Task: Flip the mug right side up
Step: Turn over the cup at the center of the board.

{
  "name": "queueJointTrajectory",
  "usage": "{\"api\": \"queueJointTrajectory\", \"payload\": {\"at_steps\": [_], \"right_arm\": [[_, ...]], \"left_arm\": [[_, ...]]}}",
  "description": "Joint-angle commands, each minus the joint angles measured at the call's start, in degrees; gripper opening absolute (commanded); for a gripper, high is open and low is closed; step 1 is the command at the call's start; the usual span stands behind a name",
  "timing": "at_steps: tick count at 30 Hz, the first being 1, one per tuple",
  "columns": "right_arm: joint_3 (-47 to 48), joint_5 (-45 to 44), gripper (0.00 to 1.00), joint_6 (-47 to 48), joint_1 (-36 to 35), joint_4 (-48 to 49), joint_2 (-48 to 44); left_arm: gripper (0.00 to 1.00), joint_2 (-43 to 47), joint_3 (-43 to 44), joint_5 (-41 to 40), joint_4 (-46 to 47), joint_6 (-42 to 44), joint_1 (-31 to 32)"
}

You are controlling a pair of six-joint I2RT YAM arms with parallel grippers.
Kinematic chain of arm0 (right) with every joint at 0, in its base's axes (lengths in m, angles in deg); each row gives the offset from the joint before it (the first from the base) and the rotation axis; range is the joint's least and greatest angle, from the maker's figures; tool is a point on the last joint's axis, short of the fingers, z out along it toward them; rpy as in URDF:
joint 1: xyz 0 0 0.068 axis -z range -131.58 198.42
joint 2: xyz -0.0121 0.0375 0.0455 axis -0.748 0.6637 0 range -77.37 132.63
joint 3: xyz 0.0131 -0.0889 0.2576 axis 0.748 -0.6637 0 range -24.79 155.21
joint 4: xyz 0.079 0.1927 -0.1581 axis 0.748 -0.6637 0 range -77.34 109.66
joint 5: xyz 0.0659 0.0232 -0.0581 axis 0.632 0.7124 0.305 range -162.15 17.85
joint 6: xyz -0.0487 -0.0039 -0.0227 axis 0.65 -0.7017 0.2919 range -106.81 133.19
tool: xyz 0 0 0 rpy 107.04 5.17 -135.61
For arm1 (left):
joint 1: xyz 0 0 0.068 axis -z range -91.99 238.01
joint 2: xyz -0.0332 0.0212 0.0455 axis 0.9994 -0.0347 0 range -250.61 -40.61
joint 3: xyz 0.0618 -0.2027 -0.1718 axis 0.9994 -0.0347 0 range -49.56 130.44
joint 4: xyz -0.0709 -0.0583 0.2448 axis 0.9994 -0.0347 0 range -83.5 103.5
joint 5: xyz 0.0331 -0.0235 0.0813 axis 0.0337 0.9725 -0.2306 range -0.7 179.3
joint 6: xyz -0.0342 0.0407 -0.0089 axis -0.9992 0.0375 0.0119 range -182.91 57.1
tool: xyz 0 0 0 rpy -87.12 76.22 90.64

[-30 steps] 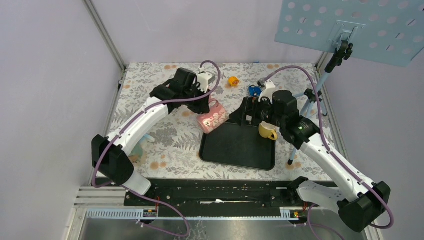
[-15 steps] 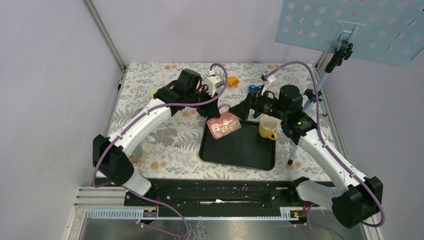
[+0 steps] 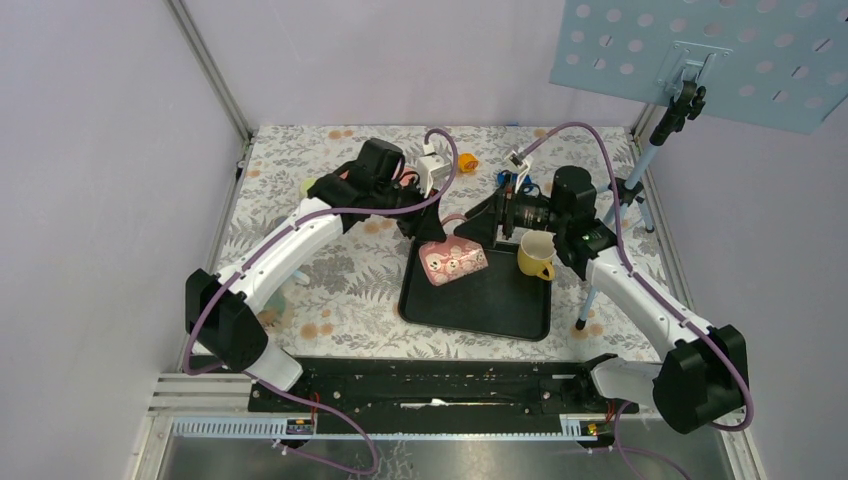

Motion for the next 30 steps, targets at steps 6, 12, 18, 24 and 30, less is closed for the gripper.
{"api": "queueJointTrajectory", "payload": {"at_steps": [6,12,18,24,30], "right_arm": [[1.5,7.8,0.77,0.6,0.2,2.6,1.2],[2.7,10.3,0.71,-0.8,0.2,4.0,2.9],[2.7,11.4,0.48,-1.2,0.2,3.8,2.1],[2.7,12.3,0.38,-2.3,0.2,4.7,2.0],[2.4,11.2,0.19,-2.4,0.1,3.3,0.8]], "left_arm": [[0.00,4.3,3.6,7.7,8.1,-0.5,0.6],[0.00,5.1,3.6,8.0,8.7,-0.7,1.0],[0.00,5.6,3.6,8.0,9.9,-1.4,1.1],[0.00,5.9,2.9,7.6,11.5,-2.3,1.1],[0.00,5.8,1.4,6.8,14.1,-3.1,1.1]]}}
